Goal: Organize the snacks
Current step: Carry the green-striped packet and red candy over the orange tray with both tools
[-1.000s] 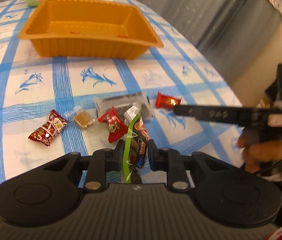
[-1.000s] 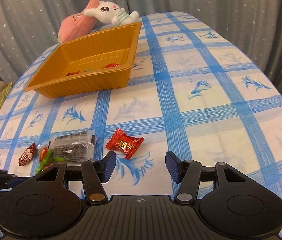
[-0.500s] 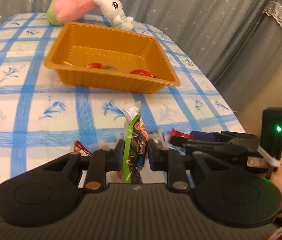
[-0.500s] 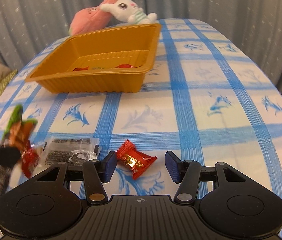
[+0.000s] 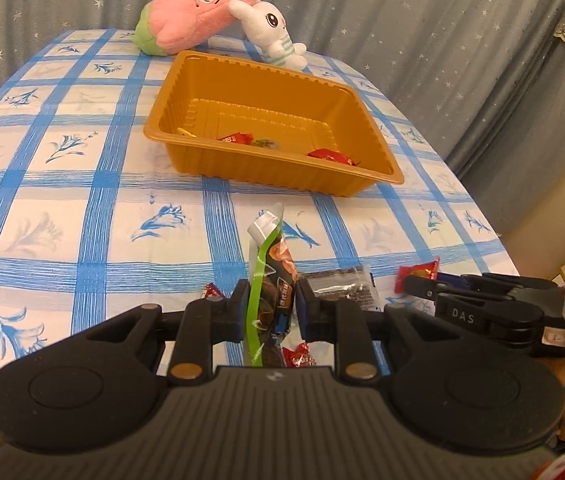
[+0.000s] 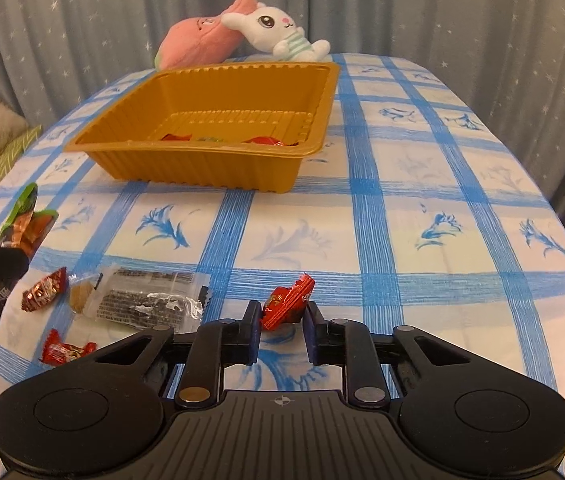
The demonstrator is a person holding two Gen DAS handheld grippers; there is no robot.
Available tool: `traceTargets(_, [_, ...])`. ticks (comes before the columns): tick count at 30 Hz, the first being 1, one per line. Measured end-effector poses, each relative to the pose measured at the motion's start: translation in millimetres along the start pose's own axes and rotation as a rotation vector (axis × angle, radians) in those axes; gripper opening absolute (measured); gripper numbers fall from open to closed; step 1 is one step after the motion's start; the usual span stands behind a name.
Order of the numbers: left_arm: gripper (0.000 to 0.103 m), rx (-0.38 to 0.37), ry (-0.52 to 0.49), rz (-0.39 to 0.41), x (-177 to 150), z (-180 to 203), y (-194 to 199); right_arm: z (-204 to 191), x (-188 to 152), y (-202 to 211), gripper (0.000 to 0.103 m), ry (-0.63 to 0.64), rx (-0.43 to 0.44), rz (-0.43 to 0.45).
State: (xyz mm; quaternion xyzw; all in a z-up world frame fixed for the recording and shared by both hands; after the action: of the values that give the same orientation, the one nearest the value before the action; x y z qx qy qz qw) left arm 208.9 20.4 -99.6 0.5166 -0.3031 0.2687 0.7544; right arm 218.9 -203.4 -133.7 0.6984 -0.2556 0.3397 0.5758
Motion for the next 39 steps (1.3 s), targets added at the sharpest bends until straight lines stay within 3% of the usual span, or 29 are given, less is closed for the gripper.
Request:
traceTargets(17, [0.021, 0.021, 0.036, 0.021, 4, 9, 5, -13, 23, 35, 0.022, 0.022, 0.015, 0.063])
traceTargets(39, [0.021, 0.039, 0.029, 0.038, 26, 8, 3, -32, 55, 40, 0.022, 0.044, 0.051, 0.089])
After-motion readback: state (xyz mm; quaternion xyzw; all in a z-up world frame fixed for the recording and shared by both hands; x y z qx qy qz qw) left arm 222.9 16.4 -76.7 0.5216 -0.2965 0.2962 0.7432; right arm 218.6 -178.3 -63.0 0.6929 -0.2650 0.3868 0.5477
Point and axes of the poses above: each gripper's, at about its wrist camera, not at the fingertips, and y roughly against the way its jaws point, z to its right, x to its top, the point moved 5 cm from there along -y, roughly the way its jaws point, and after that the axes turned 9 degrees about z, right-handed, at the moved point
